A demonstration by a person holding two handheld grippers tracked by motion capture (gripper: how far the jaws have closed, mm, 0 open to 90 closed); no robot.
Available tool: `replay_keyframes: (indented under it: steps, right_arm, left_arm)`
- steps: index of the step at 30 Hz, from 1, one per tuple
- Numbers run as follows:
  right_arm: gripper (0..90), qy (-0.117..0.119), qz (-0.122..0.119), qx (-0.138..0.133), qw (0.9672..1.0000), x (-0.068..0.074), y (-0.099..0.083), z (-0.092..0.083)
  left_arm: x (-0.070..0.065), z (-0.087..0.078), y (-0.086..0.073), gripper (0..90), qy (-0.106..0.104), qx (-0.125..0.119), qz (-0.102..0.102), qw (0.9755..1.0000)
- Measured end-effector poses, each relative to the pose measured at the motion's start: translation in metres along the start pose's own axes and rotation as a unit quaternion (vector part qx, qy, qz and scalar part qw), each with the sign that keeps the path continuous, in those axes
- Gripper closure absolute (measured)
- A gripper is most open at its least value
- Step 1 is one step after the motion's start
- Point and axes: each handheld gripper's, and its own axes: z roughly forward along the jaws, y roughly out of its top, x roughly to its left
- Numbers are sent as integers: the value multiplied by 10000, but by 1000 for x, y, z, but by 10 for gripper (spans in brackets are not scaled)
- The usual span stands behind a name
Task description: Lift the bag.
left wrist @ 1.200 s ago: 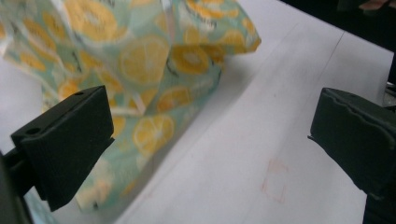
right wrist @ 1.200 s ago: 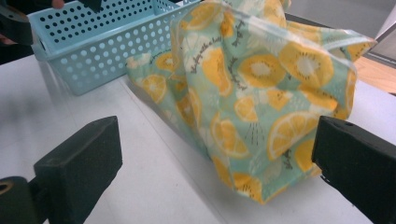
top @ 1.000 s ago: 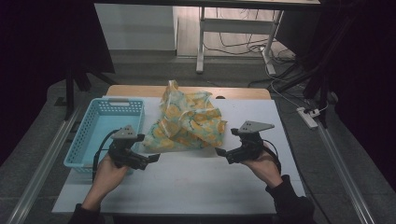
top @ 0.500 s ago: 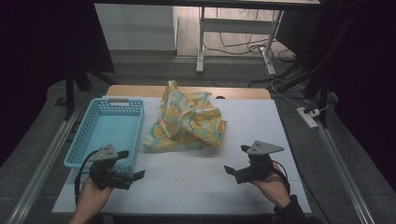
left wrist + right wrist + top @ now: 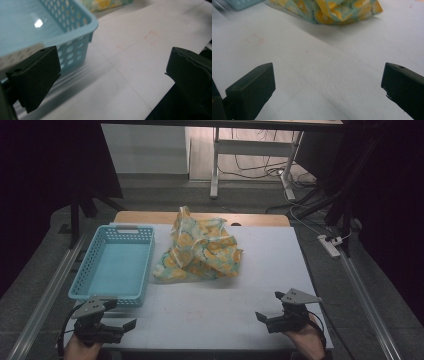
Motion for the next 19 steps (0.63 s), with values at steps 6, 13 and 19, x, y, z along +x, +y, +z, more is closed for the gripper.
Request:
replay_keyframes:
  steps: [6,13,19]
  right_arm:
    - [0,-184,154,152,9996,-3,-18,-10]
    - [0,-266,268,379,9986,-3,-31,-18]
    - [0,-281,340,599,9972,-4,-39,-18]
  left_arm:
    - [5,-3,-15,0,252,176,-46,9995]
    - [8,-4,-24,0,414,390,-126,9983]
    - [10,-3,-23,0,378,508,-194,9978]
